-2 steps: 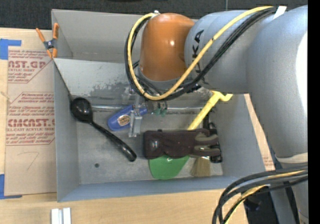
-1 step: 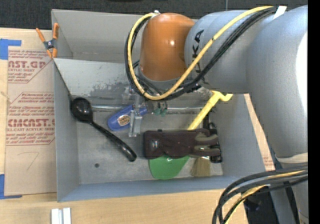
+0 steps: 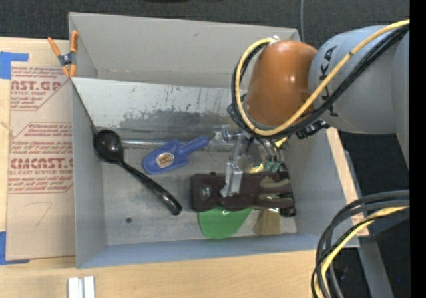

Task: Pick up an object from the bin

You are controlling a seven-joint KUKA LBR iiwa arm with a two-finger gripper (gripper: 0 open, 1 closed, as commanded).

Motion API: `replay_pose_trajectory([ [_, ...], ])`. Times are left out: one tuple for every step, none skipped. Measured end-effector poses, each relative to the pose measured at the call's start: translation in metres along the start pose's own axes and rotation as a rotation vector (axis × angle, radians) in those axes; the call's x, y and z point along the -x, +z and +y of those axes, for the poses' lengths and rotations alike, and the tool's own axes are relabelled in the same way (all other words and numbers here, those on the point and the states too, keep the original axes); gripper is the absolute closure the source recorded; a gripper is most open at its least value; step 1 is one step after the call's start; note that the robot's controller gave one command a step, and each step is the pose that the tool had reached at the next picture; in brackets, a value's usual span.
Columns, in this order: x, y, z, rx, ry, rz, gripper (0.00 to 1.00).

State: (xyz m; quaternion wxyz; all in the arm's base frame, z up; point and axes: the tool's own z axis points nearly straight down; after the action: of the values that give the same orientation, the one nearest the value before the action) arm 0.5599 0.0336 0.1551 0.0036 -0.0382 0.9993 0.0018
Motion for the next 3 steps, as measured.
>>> replay_pose_trajectory([
  [0.024,0.011,0.058,0.005,0.060,-0.005,0.00],
  [0.006,0.066,-0.022,-0.003,0.170,0.001,0.00],
  [0.007,0.064,-0.003,0.000,0.176,-0.003,0.00],
])
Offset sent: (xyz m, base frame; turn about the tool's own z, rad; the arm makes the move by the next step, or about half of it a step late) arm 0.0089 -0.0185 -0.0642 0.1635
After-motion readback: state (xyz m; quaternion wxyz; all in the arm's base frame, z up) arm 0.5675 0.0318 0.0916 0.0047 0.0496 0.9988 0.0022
